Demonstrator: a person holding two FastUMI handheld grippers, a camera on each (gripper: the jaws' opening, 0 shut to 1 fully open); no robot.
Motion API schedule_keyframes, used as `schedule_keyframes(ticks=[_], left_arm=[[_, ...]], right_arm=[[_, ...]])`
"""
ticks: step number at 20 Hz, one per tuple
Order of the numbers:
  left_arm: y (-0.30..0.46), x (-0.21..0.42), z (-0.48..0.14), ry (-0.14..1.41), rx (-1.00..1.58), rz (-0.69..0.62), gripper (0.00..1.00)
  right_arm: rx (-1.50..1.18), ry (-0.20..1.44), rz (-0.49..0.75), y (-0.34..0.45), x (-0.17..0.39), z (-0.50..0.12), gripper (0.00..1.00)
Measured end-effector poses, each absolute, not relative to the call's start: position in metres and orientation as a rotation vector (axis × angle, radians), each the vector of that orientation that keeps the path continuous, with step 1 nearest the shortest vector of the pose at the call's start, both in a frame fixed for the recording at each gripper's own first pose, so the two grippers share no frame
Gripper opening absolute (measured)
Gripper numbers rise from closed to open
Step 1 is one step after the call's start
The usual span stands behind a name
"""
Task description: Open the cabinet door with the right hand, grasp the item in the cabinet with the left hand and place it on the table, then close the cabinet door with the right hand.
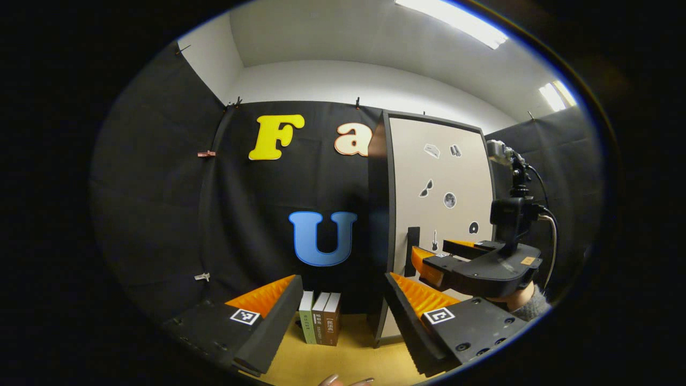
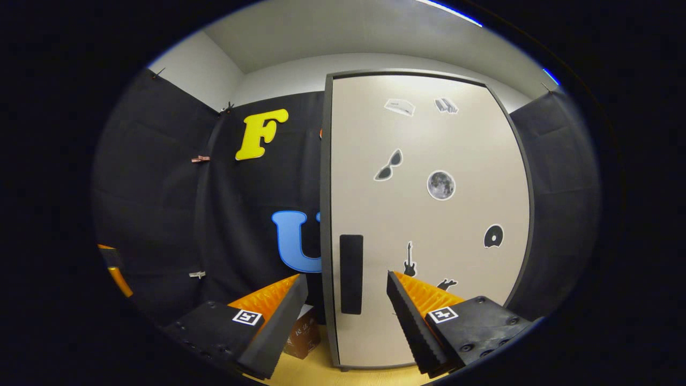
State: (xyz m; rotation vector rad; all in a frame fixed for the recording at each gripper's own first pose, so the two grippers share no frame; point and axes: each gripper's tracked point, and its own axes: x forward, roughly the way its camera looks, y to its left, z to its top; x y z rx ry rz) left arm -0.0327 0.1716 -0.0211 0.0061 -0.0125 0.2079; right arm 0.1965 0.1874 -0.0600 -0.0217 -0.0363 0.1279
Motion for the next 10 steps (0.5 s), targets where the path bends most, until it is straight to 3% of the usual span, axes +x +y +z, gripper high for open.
schedule_keyframes(ticks=[5, 6, 10], left_arm=[[0.183, -0.033, -0.025, -0.014, -0.001, 0.288, 0.95], [0.185, -0.035, -0.027, -0.007, -0.003, 0.302, 0.95], [0.196, -0.042, -0.030, 0.014, -0.005, 0.344, 0.95]], right_arm=[[-0.007, -0.013, 0.105, 0.186, 0.241, -0.079, 0.94], [-0.009, -0.012, 0.101, 0.187, 0.246, -0.082, 0.85], [-0.008, 0.008, 0.094, 0.195, 0.263, -0.094, 0.79]])
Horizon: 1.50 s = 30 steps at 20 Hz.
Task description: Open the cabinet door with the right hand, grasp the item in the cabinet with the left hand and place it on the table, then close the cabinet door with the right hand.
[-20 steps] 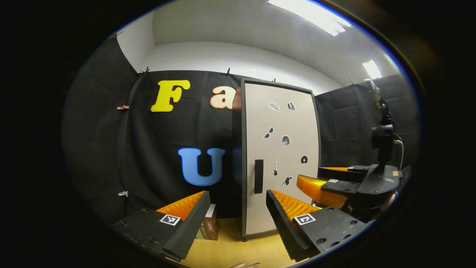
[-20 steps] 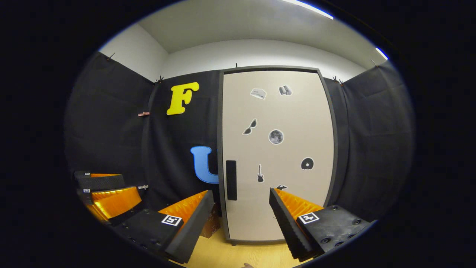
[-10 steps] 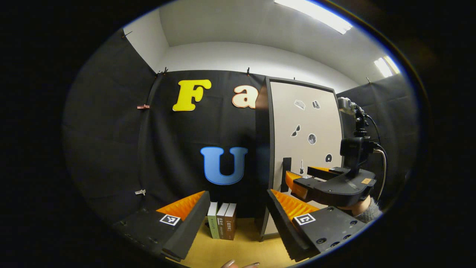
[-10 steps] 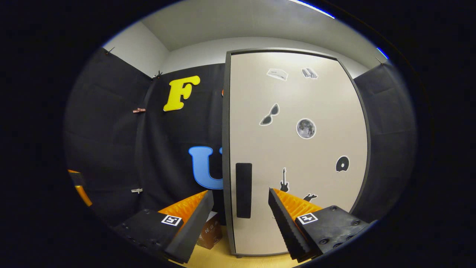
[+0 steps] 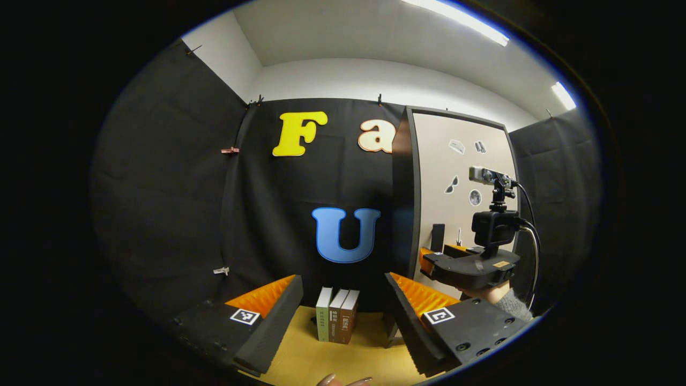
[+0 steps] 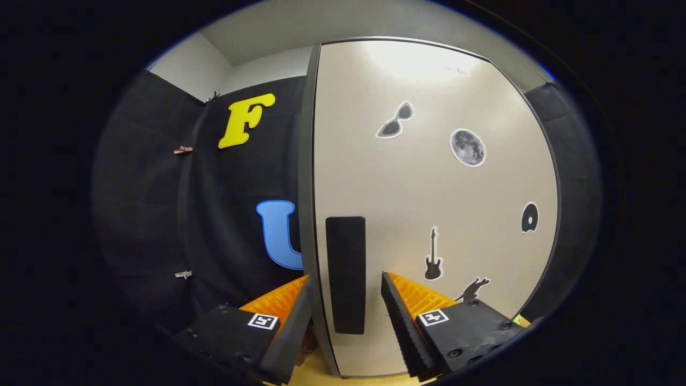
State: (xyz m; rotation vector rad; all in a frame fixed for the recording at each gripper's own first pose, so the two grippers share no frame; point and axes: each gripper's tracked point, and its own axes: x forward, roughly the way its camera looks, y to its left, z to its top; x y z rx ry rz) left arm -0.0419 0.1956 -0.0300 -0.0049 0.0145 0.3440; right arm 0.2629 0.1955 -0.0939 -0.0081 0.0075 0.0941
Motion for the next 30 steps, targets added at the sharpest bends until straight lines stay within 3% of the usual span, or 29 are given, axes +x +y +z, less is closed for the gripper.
schedule_keyframes(ticks=[1, 2, 5, 6, 8, 9, 16, 21, 30], left_arm=[[0.198, -0.045, -0.030, 0.016, -0.002, 0.354, 0.95], [0.201, -0.048, -0.030, 0.016, 0.003, 0.362, 0.95], [0.208, -0.055, -0.031, 0.020, 0.014, 0.377, 0.95], [0.208, -0.057, -0.032, 0.022, 0.013, 0.376, 0.95], [0.209, -0.062, -0.035, 0.031, 0.006, 0.371, 0.95], [0.211, -0.065, -0.036, 0.034, 0.006, 0.369, 0.95], [0.217, -0.082, -0.024, 0.014, 0.079, 0.331, 0.95], [0.179, -0.097, -0.031, 0.015, 0.055, 0.197, 0.95], [0.146, -0.114, -0.032, 0.010, 0.037, 0.079, 0.95]], right_arm=[[-0.012, 0.006, 0.078, 0.193, 0.265, -0.095, 0.73], [-0.016, 0.004, 0.059, 0.191, 0.267, -0.096, 0.54], [-0.005, -0.002, 0.025, 0.191, 0.270, -0.095, 0.36], [-0.011, -0.004, 0.011, 0.190, 0.269, -0.095, 0.37], [-0.028, -0.007, 0.009, 0.190, 0.269, -0.096, 0.31], [-0.027, 0.006, 0.019, 0.190, 0.269, -0.096, 0.22], [-0.023, 0.030, 0.053, 0.188, 0.244, -0.094, 0.22], [-0.032, 0.016, 0.072, 0.178, 0.202, -0.086, 0.22], [-0.057, 0.022, 0.068, 0.152, 0.144, -0.079, 0.21]])
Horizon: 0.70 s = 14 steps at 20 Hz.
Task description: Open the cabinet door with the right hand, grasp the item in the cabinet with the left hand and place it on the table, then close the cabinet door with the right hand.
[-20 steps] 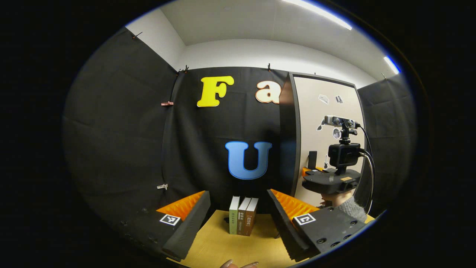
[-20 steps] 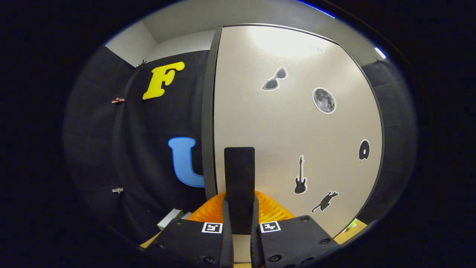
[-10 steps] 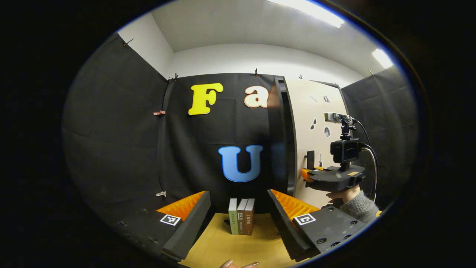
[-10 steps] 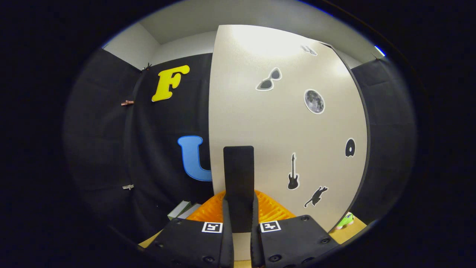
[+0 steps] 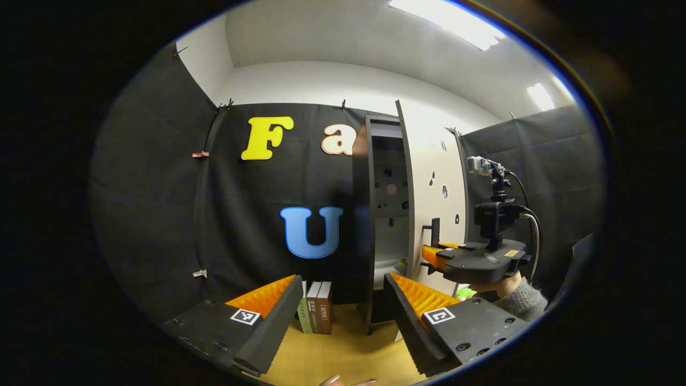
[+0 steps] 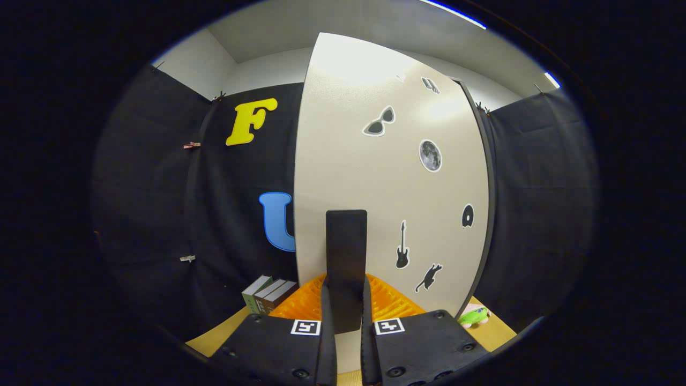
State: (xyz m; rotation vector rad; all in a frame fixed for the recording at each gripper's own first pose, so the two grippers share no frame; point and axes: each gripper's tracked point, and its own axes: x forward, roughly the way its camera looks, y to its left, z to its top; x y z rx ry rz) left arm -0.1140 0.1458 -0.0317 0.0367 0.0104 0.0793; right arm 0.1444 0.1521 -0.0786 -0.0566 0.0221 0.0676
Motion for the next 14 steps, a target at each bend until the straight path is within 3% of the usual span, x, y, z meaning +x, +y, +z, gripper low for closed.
schedule_keyframes(ticks=[3, 14], left_arm=[[0.130, -0.112, -0.029, 0.004, 0.029, 0.038, 0.95], [0.022, -0.069, -0.030, -0.023, -0.057, -0.304, 0.95]], right_arm=[[-0.067, 0.023, 0.059, 0.140, 0.129, -0.077, 0.21], [-0.092, 0.029, 0.037, 0.083, 0.083, -0.068, 0.21]])
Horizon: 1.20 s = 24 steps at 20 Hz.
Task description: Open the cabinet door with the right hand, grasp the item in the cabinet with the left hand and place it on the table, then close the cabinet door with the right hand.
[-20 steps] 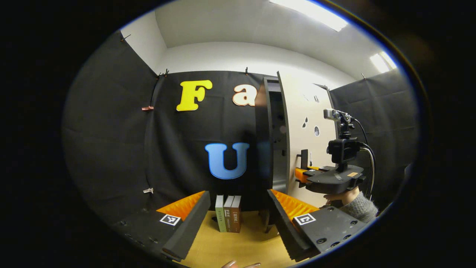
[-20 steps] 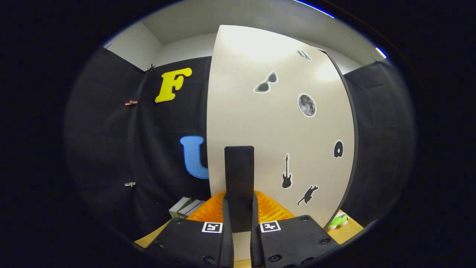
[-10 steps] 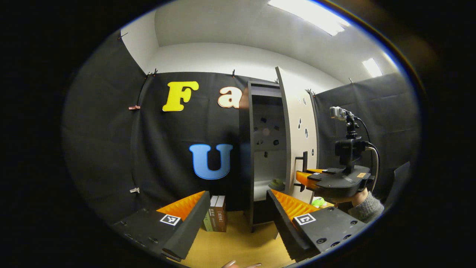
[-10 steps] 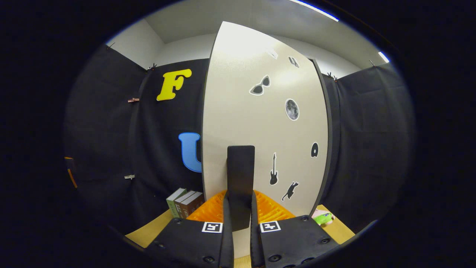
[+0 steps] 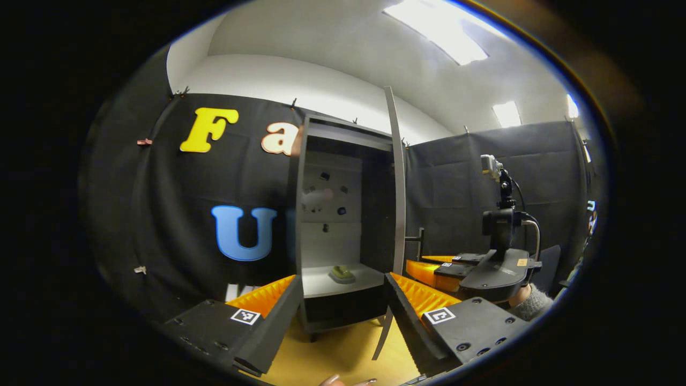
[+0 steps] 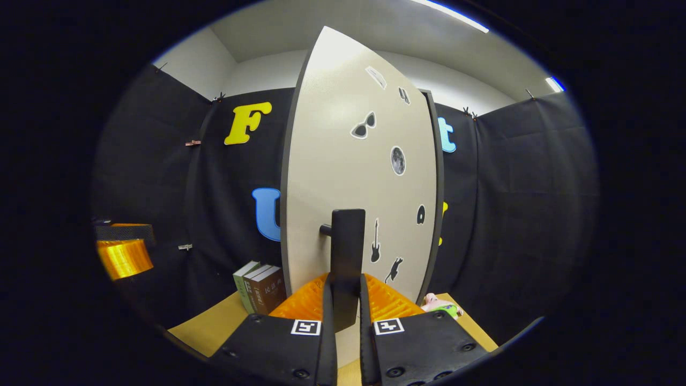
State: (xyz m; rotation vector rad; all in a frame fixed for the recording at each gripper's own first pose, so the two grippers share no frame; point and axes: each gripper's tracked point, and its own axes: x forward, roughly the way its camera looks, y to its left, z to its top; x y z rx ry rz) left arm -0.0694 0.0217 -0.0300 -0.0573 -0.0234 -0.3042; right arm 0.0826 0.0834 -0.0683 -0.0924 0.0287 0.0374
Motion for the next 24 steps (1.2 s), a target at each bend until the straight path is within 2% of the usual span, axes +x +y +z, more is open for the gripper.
schedule_keyframes(ticks=[3, 4, 6, 11, 15, 19, 20, 24], left_arm=[[-0.014, -0.059, -0.032, -0.021, -0.095, -0.416, 0.95], [-0.020, -0.052, -0.032, -0.018, -0.095, -0.439, 0.95], [-0.037, -0.041, -0.028, -0.022, -0.098, -0.487, 0.95], [-0.080, -0.015, -0.018, -0.046, -0.094, -0.570, 0.94], [-0.112, -0.001, -0.024, -0.031, -0.114, -0.617, 0.95], [-0.123, 0.012, -0.029, -0.020, -0.109, -0.609, 0.95], [-0.124, 0.017, -0.030, -0.017, -0.108, -0.596, 0.95], [-0.129, 0.040, -0.035, 0.006, -0.113, -0.551, 0.95]], right_arm=[[-0.119, 0.033, -0.009, 0.065, 0.073, -0.066, 0.21], [-0.120, 0.033, -0.019, 0.058, 0.072, -0.066, 0.15], [-0.118, 0.038, -0.036, 0.046, 0.065, -0.063, 0.18], [-0.132, 0.051, -0.080, 0.011, 0.055, -0.063, 0.18], [-0.073, 0.087, -0.120, -0.023, 0.053, -0.074, 0.14], [-0.060, 0.093, -0.150, -0.062, 0.051, -0.075, 0.12], [-0.046, 0.089, -0.147, -0.071, 0.048, -0.074, 0.07], [0.026, 0.071, -0.105, -0.098, 0.042, -0.076, 0.07]])
